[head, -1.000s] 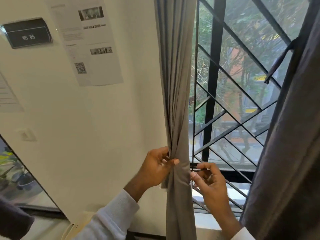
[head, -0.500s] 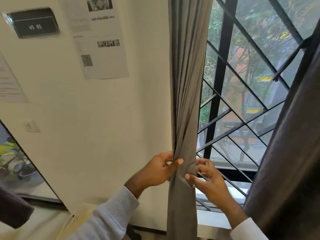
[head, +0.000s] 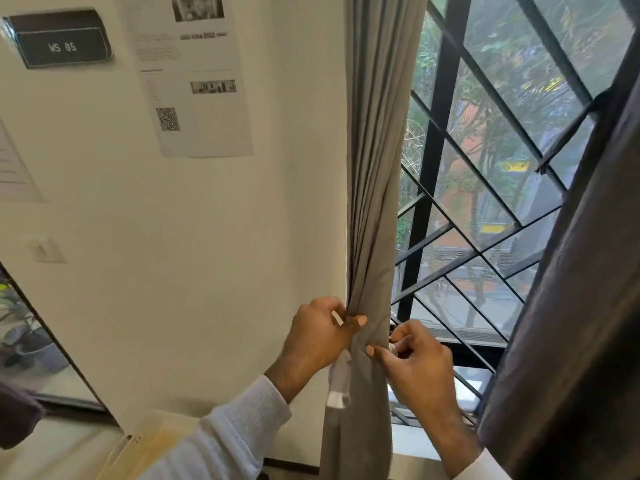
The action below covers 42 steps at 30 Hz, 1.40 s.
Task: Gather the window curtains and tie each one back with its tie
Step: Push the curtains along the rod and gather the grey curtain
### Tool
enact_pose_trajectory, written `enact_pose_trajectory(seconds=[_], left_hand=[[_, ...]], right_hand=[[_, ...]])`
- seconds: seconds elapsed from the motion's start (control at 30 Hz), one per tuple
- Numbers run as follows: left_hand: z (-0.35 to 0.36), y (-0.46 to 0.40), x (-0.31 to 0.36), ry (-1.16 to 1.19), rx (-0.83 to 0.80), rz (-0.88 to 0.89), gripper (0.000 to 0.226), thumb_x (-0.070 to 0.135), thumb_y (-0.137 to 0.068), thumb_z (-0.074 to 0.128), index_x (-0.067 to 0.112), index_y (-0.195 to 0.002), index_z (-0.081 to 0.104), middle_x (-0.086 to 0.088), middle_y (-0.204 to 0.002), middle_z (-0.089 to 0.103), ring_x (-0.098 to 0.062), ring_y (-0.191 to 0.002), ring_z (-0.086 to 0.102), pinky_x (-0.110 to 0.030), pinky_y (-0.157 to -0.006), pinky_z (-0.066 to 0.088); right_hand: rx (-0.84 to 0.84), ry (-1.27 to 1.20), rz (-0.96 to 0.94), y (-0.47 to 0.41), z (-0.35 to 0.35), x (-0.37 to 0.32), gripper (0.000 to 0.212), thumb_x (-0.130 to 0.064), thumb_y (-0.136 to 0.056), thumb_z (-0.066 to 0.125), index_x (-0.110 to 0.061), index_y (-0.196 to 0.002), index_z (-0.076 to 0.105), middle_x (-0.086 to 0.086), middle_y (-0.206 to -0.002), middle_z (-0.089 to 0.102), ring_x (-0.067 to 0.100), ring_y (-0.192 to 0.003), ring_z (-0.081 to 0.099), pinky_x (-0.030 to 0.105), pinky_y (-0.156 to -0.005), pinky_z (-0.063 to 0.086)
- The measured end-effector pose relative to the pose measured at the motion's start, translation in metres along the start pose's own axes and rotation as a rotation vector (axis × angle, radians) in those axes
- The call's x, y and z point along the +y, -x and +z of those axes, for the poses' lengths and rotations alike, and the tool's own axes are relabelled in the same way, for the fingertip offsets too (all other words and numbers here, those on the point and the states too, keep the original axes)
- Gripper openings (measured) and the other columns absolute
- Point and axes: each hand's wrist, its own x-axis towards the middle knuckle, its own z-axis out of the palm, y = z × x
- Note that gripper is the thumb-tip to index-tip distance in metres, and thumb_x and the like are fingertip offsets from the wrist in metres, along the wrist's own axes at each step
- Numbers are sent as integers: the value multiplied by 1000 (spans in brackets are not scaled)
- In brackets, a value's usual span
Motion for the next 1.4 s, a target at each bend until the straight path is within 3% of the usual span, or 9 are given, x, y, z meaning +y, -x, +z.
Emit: enact_pose_trajectory(seconds=[0.2, 0.37, 0.53, 0.63, 0.73, 0.9, 1.0, 1.13, 1.4], left_hand=[[9, 9, -18, 123, 127, 93, 37, 36, -92, 85, 26, -77, 53, 0, -67, 65, -26, -62, 69, -49, -59, 62], [3, 23, -43, 249, -210, 428, 15, 17, -103, 74, 17, -118, 76, 4, -103, 80, -15, -94, 79, -37, -85, 67], [5, 31, -54, -205, -178, 797, 30, 30, -108, 65, 23, -136, 73, 7, -129, 74, -9, -107, 73, -17, -100, 57], [7, 31, -52, -433, -24, 1015, 22, 33, -106, 69, 21, -123, 78, 1, -112, 75, -15, -88, 71, -27, -81, 64], [11, 31, -45, -524, 148, 1141, 18, 34, -103, 71, 23, -114, 82, -1, -120, 72, -21, -103, 66, -33, -90, 59], [17, 27, -32, -439, 66, 1074, 26, 32, -103, 68, 26, -126, 77, 3, -132, 71, -20, -111, 68, -34, -97, 59], [20, 23, -17, -169, 29, 782, 28, 28, -103, 69, 34, -131, 73, 12, -116, 78, -12, -97, 74, -32, -89, 63], [28, 18, 1, 10, 114, 473, 15, 46, -106, 62, 33, -108, 69, 15, -71, 67, -8, -57, 61, -17, -56, 47], [1, 4, 26, -257, 50, 481, 18, 44, -100, 63, 29, -99, 73, 9, -73, 67, -15, -68, 62, -21, -61, 39]], right_hand=[[-242, -364, -60, 0, -7, 23, 27, 3, -97, 70, -20, -92, 85, 1, -88, 79, 23, -82, 75, 31, -69, 63], [-263, -489, -41, -2, -14, 46, 42, 20, -91, 67, -15, -103, 86, 13, -96, 81, 36, -89, 77, 48, -79, 66], [-178, -596, 4, 3, -8, 49, 38, 15, -87, 74, -19, -97, 86, 15, -97, 81, 40, -94, 78, 52, -90, 64], [-128, -610, 22, 7, 0, 46, 41, 18, -89, 70, -19, -95, 87, 14, -96, 81, 35, -93, 79, 44, -88, 66], [-73, -595, 35, 10, 4, 43, 35, 13, -91, 71, -19, -92, 86, 12, -92, 80, 30, -88, 77, 38, -84, 64], [4, -634, -7, 15, 9, 42, 15, -13, -81, 84, -15, -96, 85, 13, -109, 73, 31, -103, 73, 42, -86, 64], [44, -699, 76, 20, 15, 38, 19, -29, -85, 86, -18, -100, 84, 11, -108, 76, 24, -99, 74, 46, -84, 61], [184, -782, 186, 23, 19, 36, 11, -11, -89, 77, -20, -93, 81, 12, -82, 74, 21, -72, 63, 54, -82, 54], [191, -226, -425, 10, -6, 20, 28, 11, -92, 74, -16, -96, 80, -10, -99, 76, 14, -90, 74, 32, -73, 61]])
